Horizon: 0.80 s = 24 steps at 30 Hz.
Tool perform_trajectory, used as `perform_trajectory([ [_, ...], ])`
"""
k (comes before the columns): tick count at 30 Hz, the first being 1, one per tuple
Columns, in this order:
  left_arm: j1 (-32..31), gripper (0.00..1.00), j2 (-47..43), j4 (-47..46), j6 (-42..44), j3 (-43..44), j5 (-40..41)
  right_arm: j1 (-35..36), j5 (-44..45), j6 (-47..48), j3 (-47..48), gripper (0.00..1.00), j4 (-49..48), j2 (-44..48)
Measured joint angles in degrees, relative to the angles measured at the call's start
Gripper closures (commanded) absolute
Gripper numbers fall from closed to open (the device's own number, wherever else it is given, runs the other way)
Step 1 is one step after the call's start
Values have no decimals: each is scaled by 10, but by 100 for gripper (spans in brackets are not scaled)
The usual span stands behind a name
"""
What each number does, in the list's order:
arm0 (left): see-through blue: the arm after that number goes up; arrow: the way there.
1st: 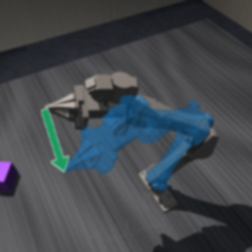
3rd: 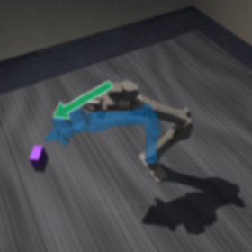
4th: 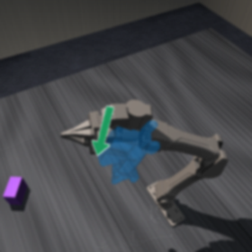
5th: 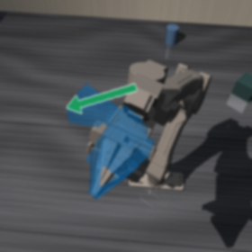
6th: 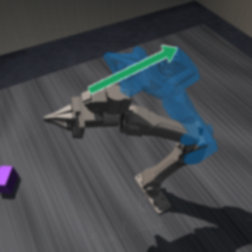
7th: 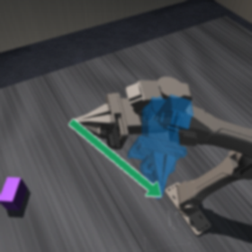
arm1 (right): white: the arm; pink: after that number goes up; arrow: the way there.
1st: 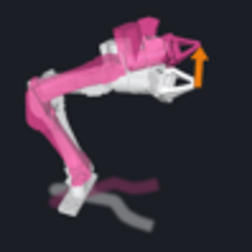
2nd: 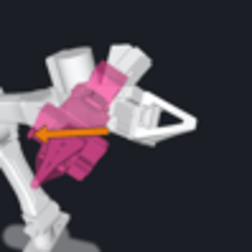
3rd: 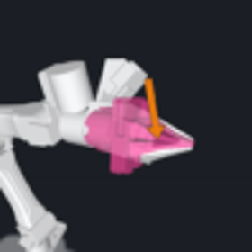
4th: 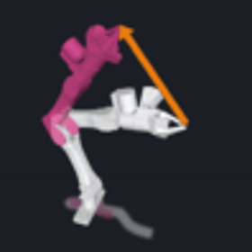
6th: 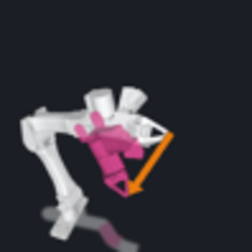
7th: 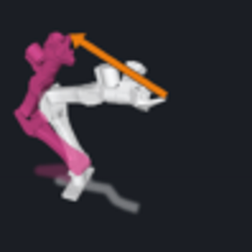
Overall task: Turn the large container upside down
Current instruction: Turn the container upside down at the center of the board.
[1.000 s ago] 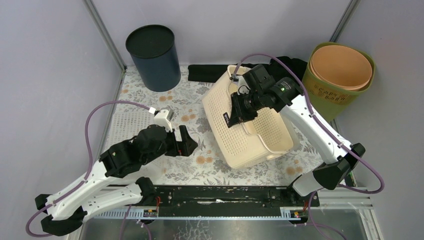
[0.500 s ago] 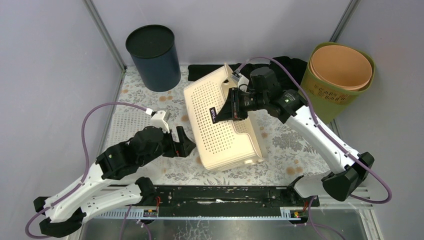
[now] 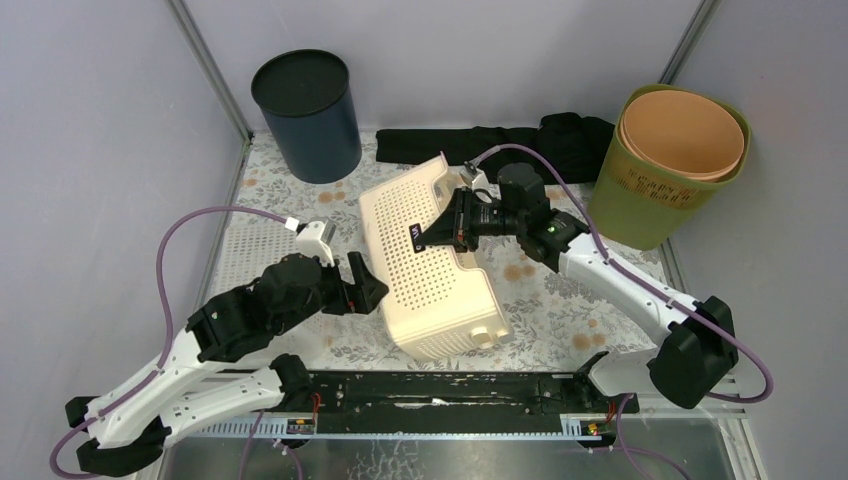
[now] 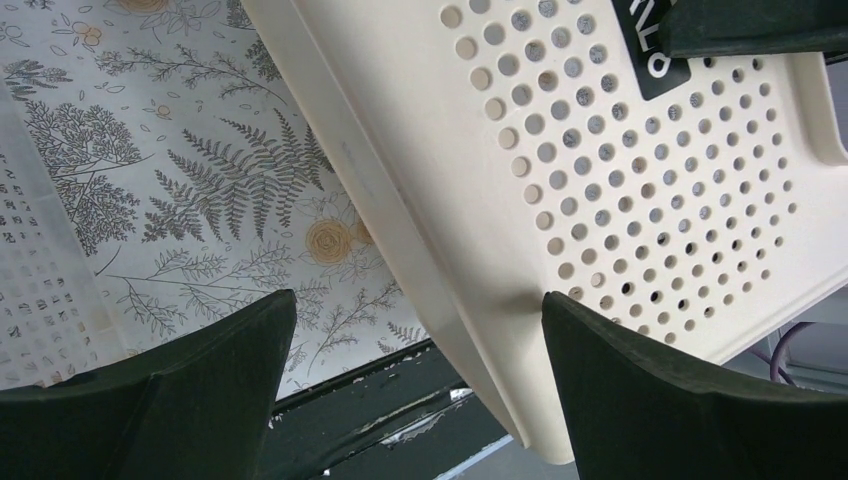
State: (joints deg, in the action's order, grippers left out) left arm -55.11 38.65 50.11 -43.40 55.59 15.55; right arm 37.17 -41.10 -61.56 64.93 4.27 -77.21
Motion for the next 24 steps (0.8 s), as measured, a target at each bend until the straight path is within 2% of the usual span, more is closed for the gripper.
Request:
perform_trajectory([
  [13, 0, 0, -4, 0, 0, 9, 8, 0, 45, -134, -146, 100, -243, 19],
  [24, 0, 0, 0, 1, 0, 28, 14, 0, 127, -202, -263, 100, -377, 77],
])
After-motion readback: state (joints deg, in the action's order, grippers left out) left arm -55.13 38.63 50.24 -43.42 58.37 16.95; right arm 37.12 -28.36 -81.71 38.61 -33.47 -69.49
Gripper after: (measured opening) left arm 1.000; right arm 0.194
